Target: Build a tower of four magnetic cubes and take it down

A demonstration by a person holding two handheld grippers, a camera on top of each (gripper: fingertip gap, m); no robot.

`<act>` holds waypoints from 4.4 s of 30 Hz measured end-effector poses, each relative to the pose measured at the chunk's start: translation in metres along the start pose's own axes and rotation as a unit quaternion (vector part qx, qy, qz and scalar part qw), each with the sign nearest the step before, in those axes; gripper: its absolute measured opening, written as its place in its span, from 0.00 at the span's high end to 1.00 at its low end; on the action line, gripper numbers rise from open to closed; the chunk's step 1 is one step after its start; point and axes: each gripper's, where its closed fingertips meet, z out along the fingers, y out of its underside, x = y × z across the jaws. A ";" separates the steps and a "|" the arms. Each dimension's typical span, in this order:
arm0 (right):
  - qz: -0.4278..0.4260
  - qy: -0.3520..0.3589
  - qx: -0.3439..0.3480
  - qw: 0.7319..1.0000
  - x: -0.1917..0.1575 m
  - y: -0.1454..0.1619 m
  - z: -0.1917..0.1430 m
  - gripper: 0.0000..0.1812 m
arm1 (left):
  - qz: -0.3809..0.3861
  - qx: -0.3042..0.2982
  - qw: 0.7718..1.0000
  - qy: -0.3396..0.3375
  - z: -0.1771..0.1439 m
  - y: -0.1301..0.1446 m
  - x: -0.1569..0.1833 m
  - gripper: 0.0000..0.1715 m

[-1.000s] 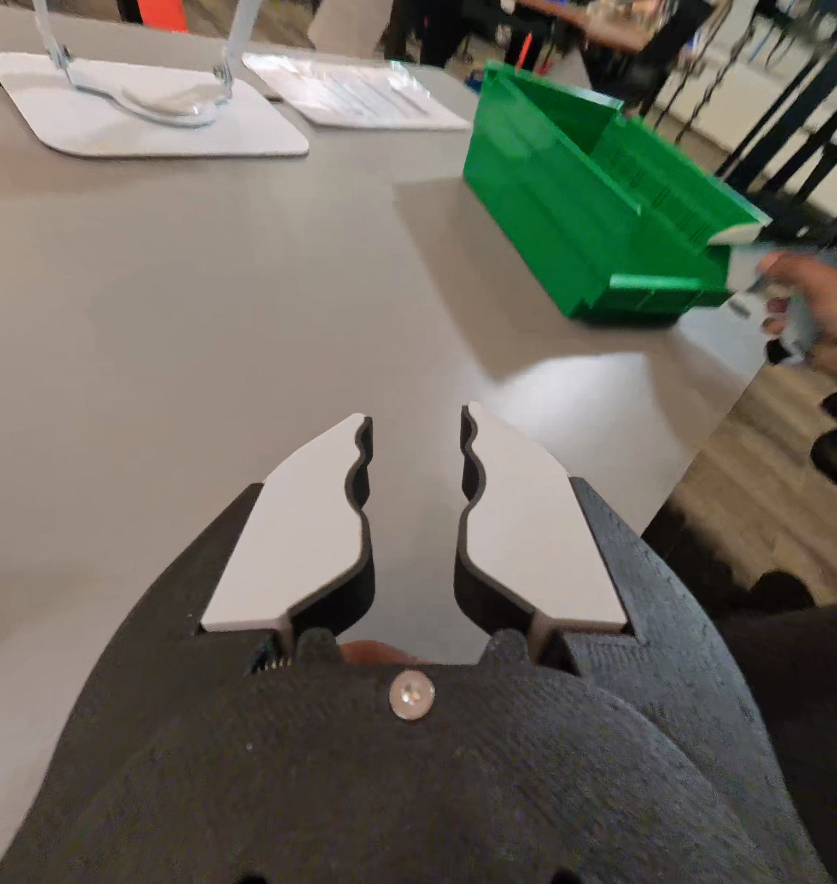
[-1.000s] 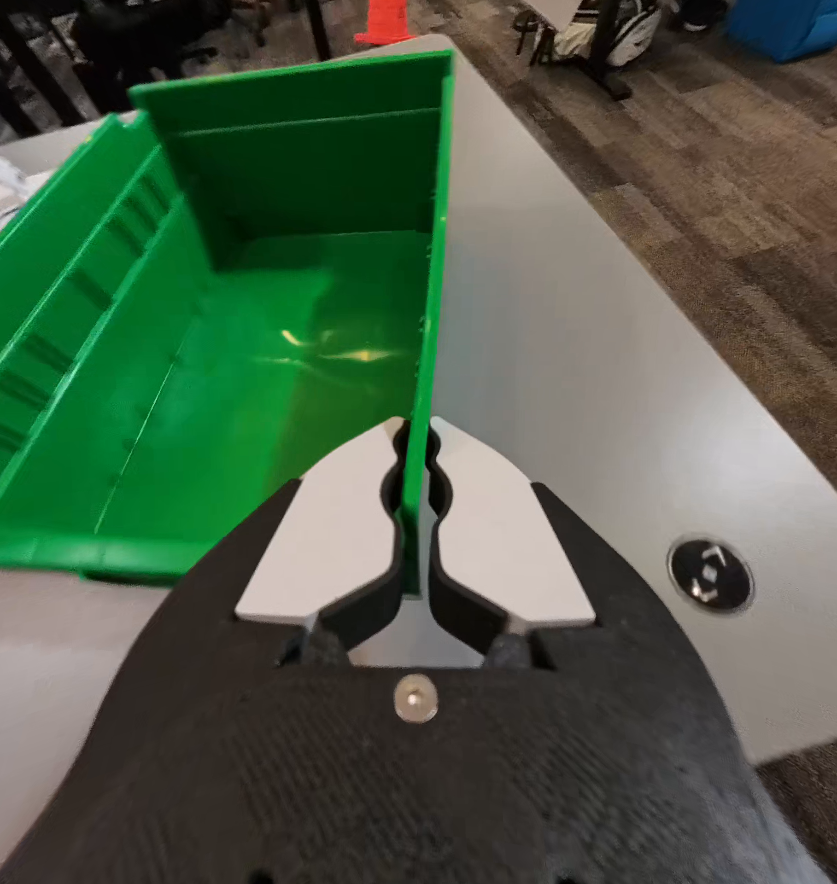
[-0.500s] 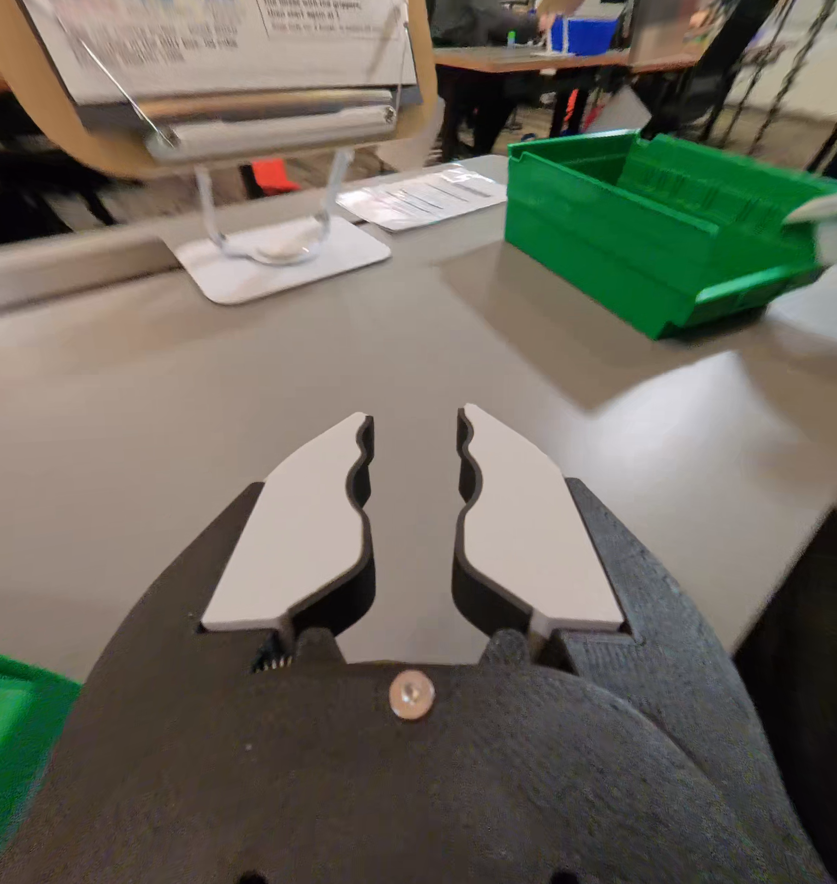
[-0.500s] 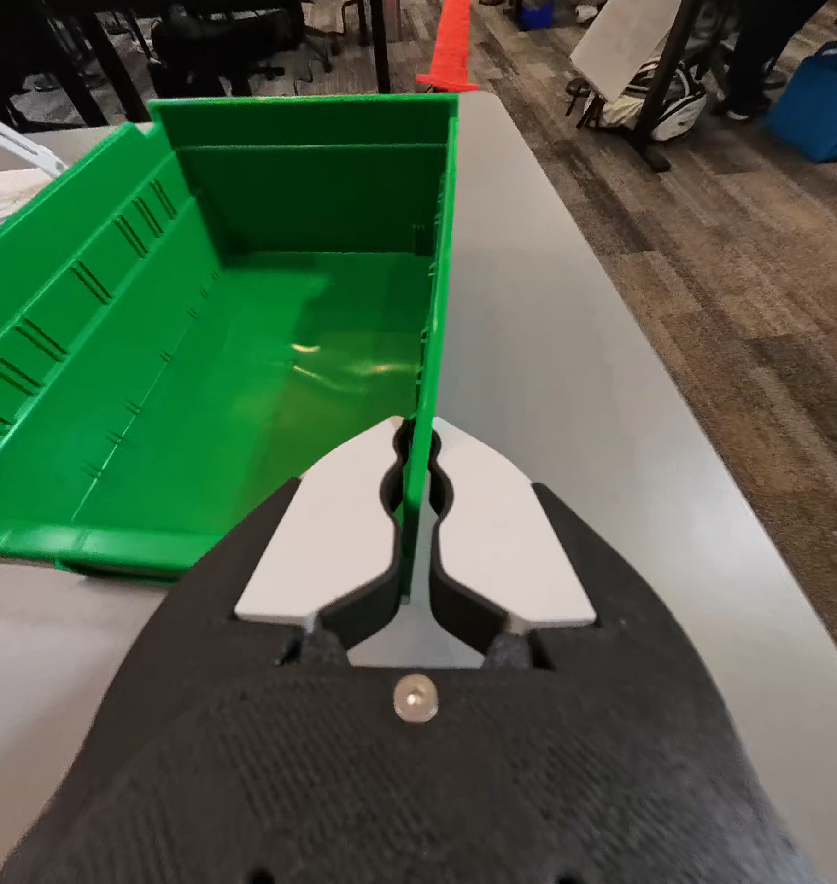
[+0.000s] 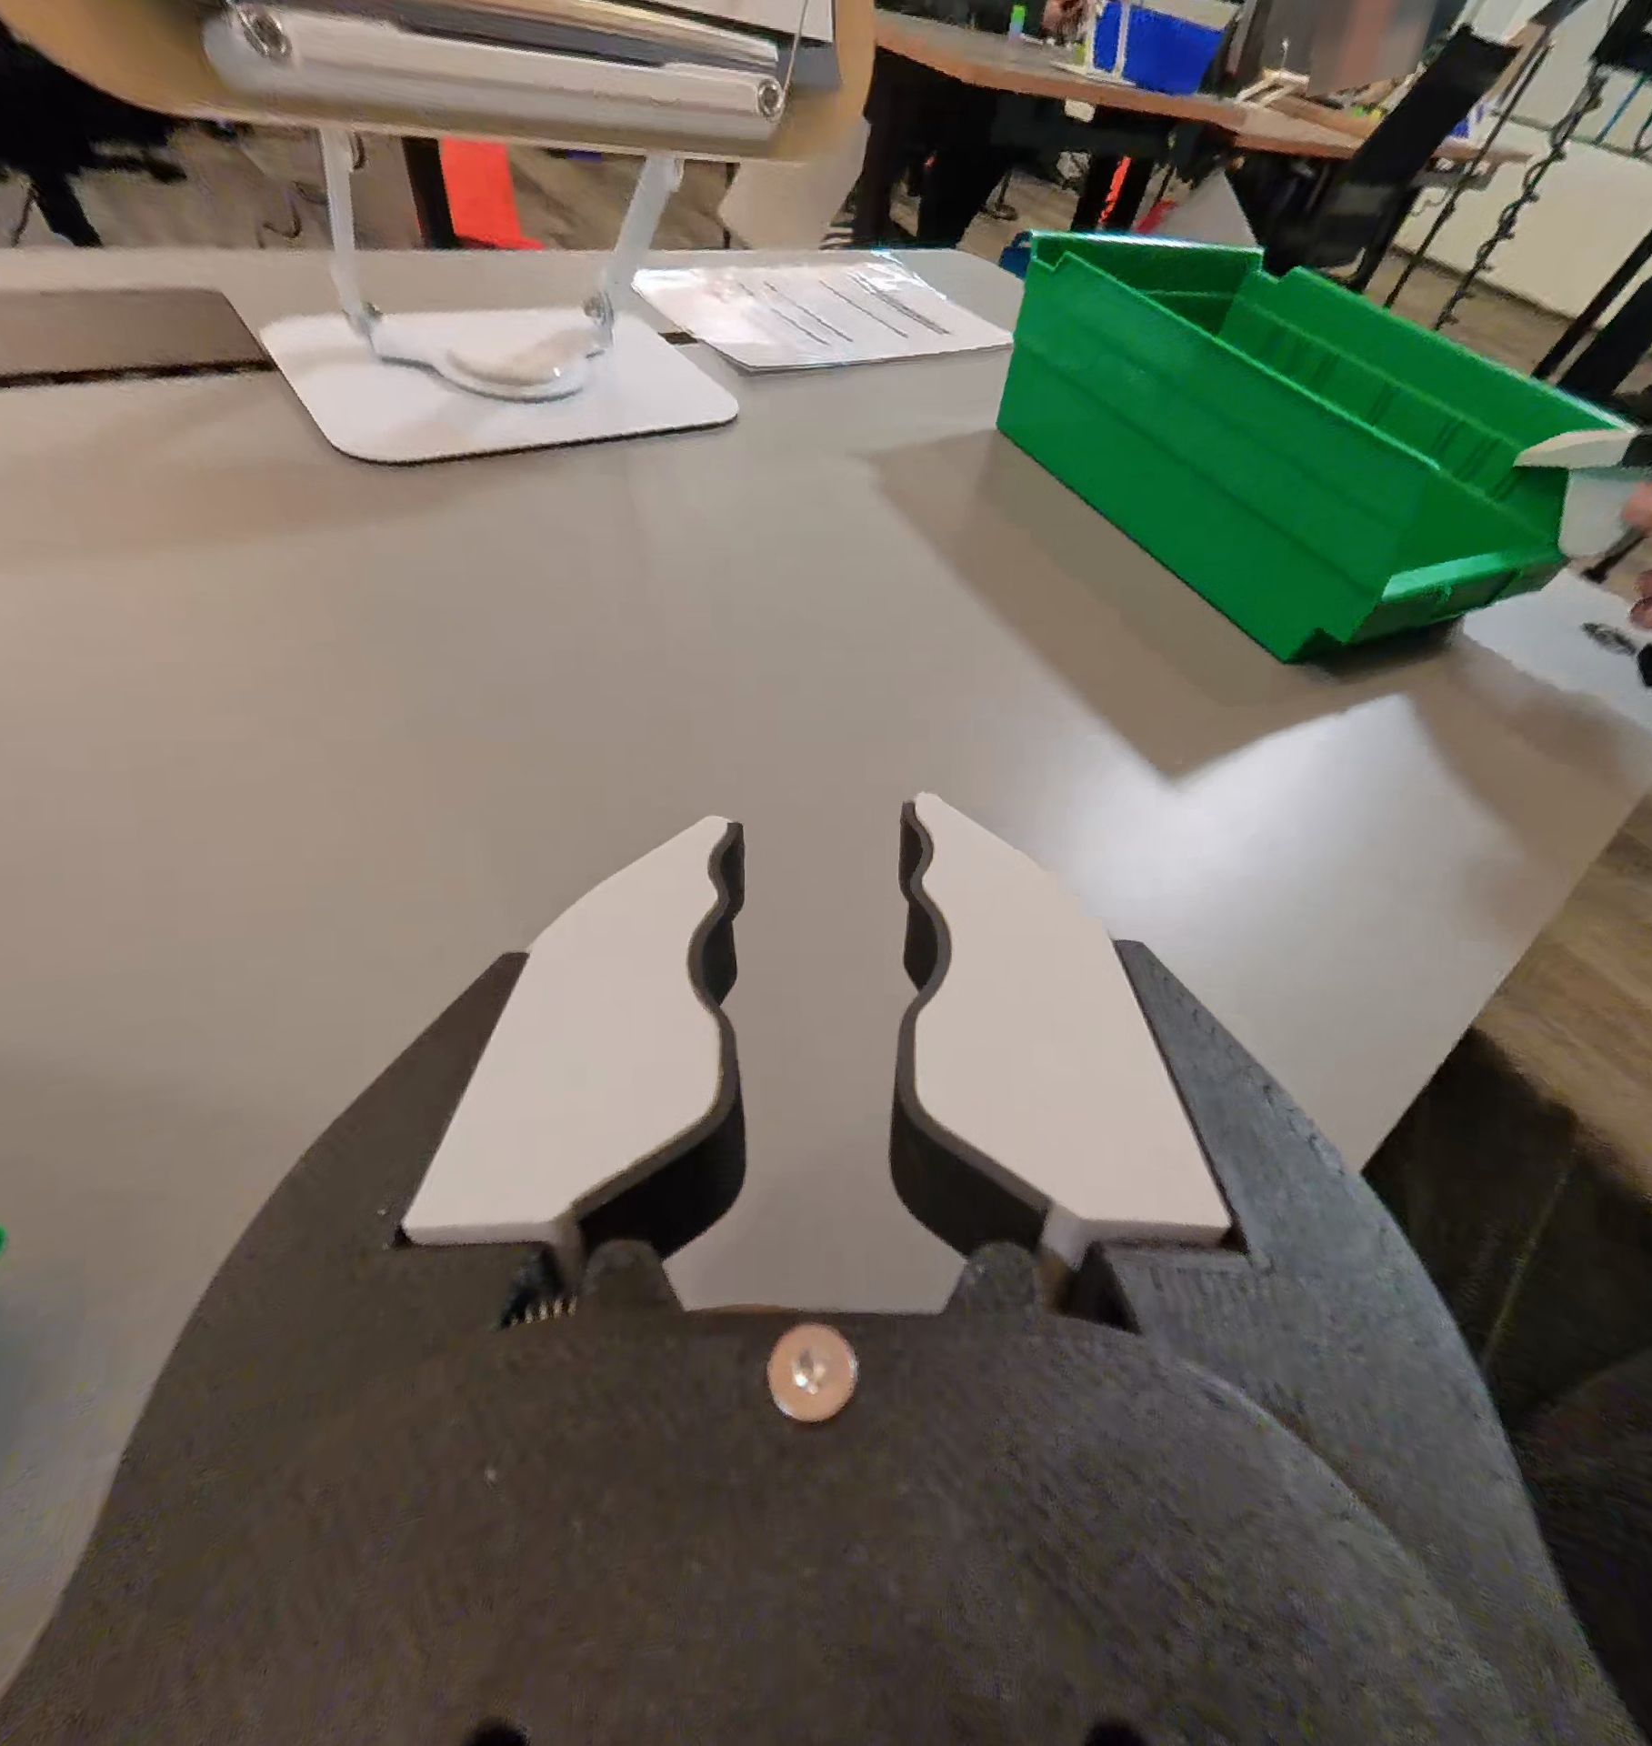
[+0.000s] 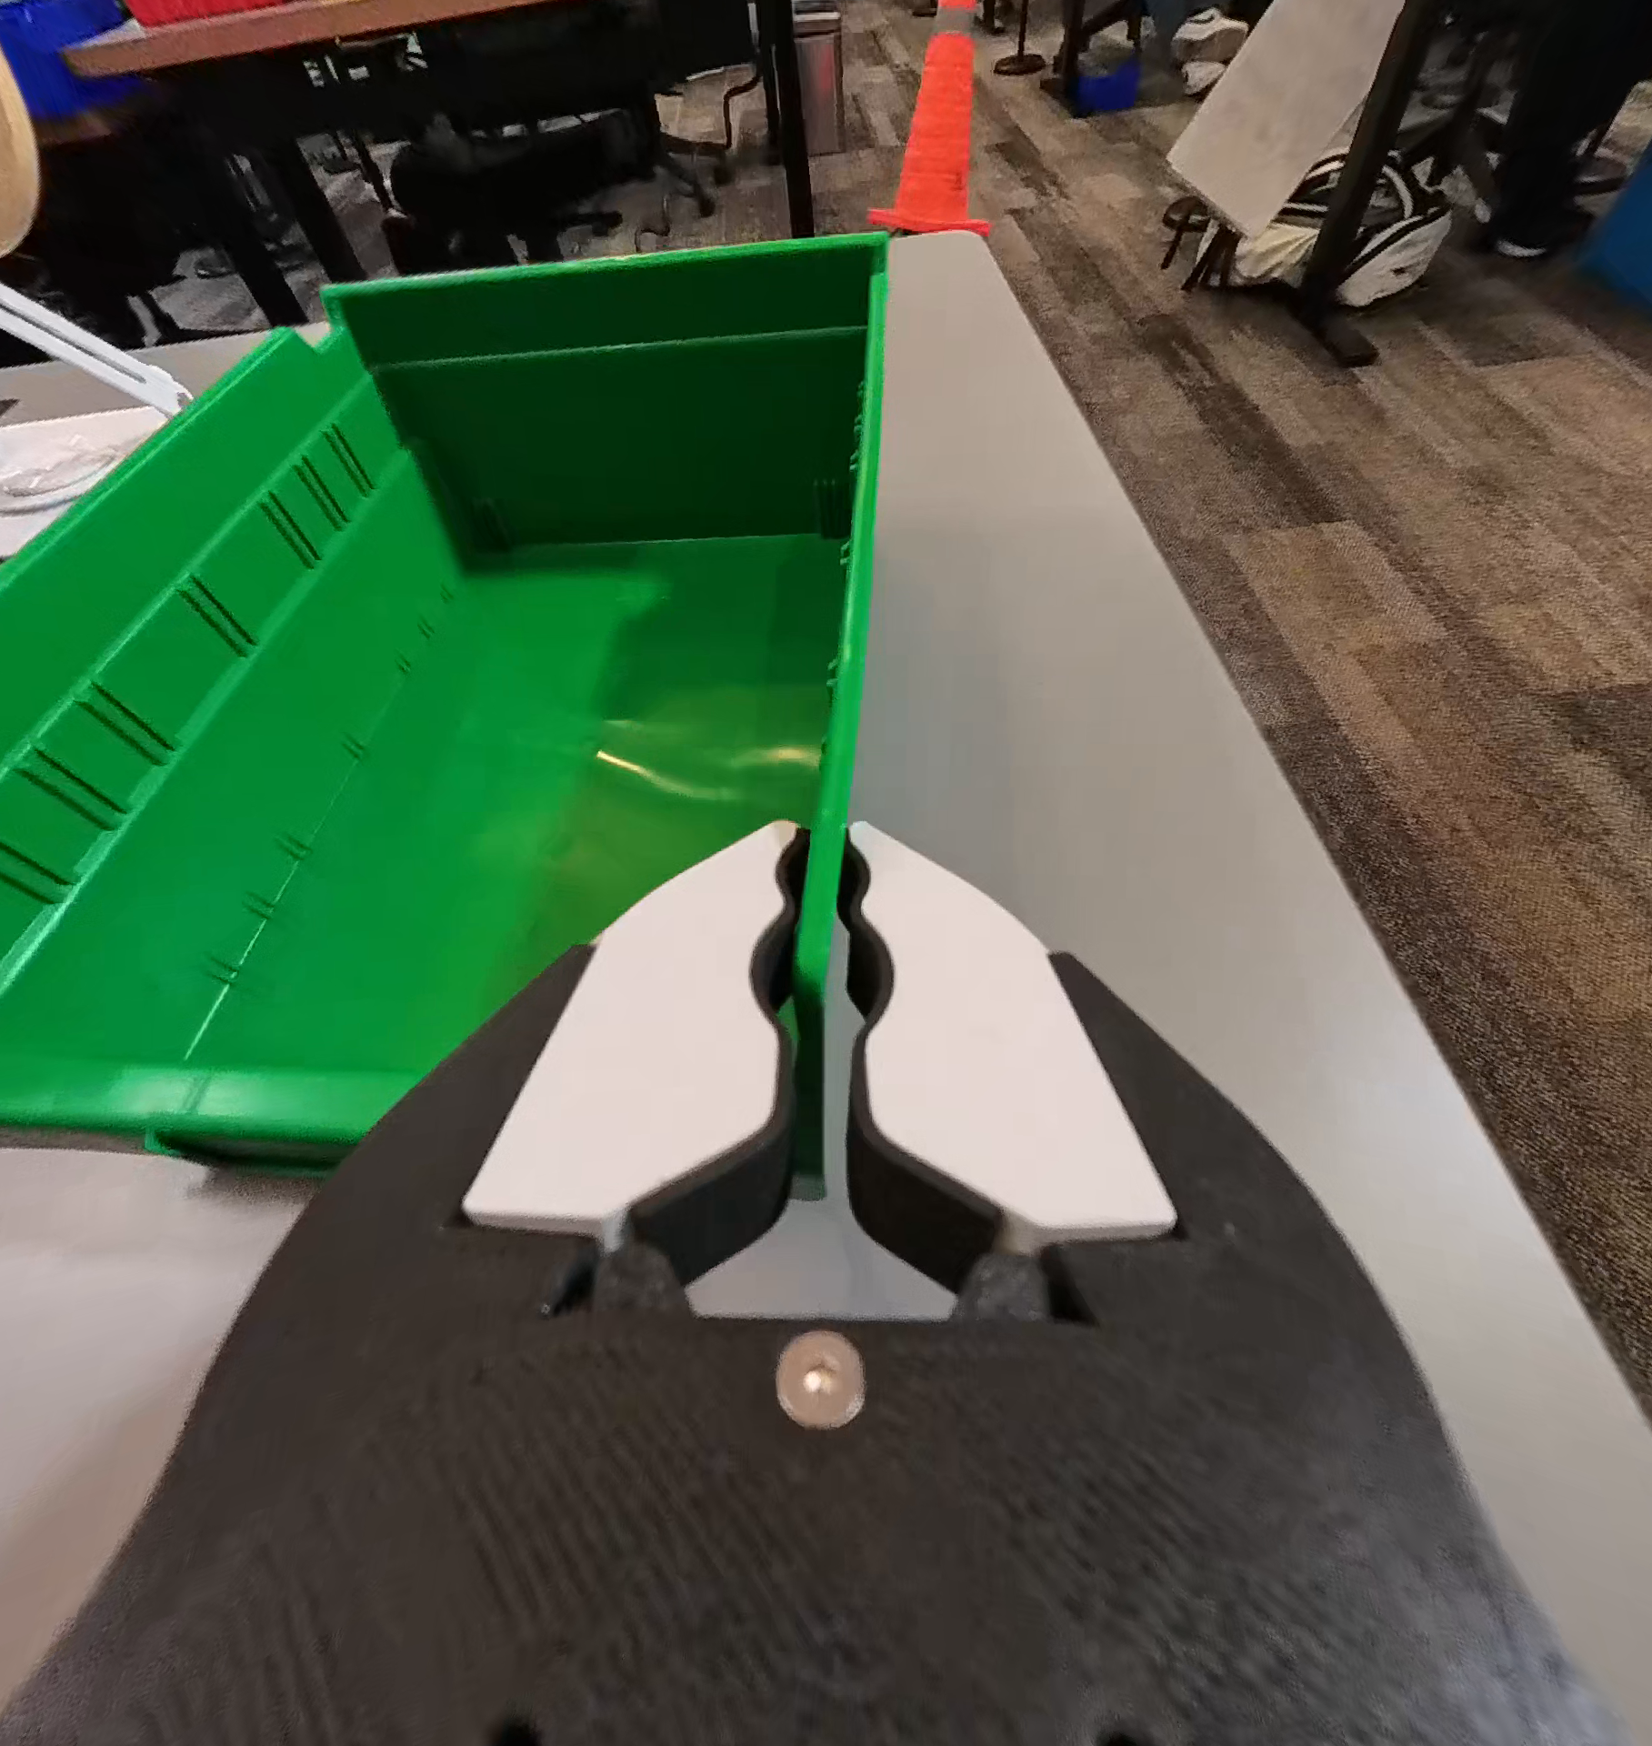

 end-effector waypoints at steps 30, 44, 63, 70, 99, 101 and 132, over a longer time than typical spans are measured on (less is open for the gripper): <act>0.072 0.038 0.025 0.996 0.034 -0.003 -0.006 0.94 | 0.007 -0.047 0.999 -0.015 0.005 0.017 -0.011 0.84; -0.016 -0.004 0.295 0.955 -0.075 -0.118 -0.092 0.73 | 0.009 0.103 0.945 -0.310 -0.054 -0.039 -0.089 0.57; -0.043 -0.253 0.170 0.951 -0.291 -0.053 -0.050 0.80 | -0.071 0.025 0.934 -0.349 -0.062 0.002 -0.165 0.88; 0.074 -0.279 0.100 0.952 -0.276 -0.034 -0.032 0.79 | 0.005 -0.015 0.934 -0.358 -0.065 0.003 -0.164 0.89; 0.134 -0.336 0.041 0.931 -0.289 -0.016 -0.025 0.81 | 0.007 -0.084 0.986 -0.144 -0.143 0.034 -0.167 0.92; 0.136 -0.340 0.035 0.930 -0.292 -0.014 -0.024 0.81 | -0.021 -0.072 0.989 -0.130 -0.147 0.034 -0.168 0.91; 0.078 -0.368 -0.018 0.926 -0.320 0.010 -0.021 0.80 | -0.135 -0.009 0.950 -0.283 -0.193 0.007 -0.233 0.67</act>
